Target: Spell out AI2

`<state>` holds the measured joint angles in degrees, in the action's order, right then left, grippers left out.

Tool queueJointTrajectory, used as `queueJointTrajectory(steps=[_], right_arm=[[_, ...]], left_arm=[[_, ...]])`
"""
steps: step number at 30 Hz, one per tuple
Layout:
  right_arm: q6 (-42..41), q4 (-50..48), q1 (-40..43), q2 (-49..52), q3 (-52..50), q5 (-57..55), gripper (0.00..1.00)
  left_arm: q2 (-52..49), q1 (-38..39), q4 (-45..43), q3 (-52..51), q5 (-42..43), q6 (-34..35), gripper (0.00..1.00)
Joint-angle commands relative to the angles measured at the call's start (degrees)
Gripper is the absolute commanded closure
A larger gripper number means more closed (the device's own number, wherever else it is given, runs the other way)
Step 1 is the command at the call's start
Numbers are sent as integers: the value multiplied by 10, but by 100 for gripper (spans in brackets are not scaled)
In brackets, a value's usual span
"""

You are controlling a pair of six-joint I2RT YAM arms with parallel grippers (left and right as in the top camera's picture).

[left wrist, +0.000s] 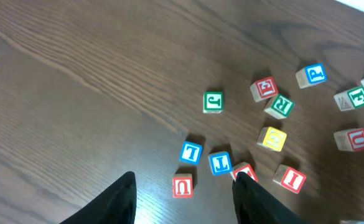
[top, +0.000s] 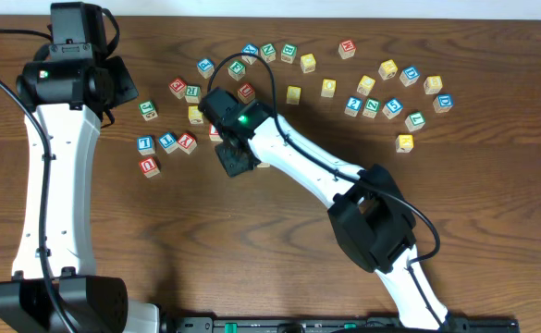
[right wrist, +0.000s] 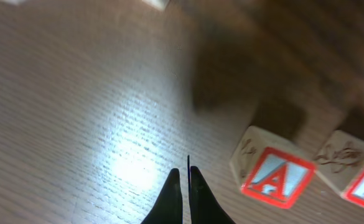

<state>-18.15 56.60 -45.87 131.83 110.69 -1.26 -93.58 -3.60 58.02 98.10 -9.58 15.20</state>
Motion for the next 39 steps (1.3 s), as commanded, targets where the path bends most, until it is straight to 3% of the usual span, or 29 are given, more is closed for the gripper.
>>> queueJointTrajectory(steps=[1,39], right_arm=[[15,-4,-3,3,-32,-8,99],[-54,-20,13,3,-46,-109,99]], left_arm=[[-7,-1,6,-5,-10,5,51],[-7,-1,13,-5,-9,12,51]])
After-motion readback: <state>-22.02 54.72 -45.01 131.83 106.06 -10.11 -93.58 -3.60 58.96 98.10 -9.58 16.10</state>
